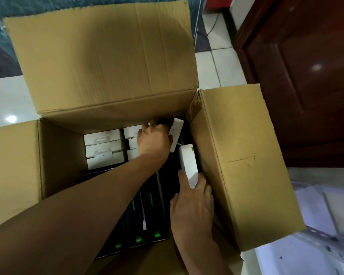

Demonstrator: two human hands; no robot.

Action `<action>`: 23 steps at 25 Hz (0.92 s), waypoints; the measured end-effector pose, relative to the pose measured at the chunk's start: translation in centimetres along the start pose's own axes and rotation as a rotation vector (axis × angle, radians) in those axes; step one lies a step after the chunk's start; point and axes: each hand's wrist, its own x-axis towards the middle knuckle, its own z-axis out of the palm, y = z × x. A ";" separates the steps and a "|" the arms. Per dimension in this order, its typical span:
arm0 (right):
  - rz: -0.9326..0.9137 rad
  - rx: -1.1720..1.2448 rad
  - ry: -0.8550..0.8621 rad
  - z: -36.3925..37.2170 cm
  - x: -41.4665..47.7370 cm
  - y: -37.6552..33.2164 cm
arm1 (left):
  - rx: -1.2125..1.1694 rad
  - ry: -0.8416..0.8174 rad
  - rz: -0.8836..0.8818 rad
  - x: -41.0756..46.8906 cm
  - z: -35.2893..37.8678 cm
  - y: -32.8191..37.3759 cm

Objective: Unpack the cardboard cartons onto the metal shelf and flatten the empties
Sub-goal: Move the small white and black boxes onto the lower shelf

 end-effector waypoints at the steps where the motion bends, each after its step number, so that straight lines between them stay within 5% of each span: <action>1: 0.010 -0.003 -0.018 0.2 0.1 0.0 | -0.034 -0.001 -0.003 -0.1 -0.1 0.0; 16: -0.005 0.150 0.117 -0.5 -0.8 -0.1 | -0.506 0.113 0.060 -7.2 -6.3 -0.2; 23: -0.083 0.223 0.273 -1.9 -2.9 -0.3 | -0.604 0.162 -0.073 -12.4 -11.7 -2.4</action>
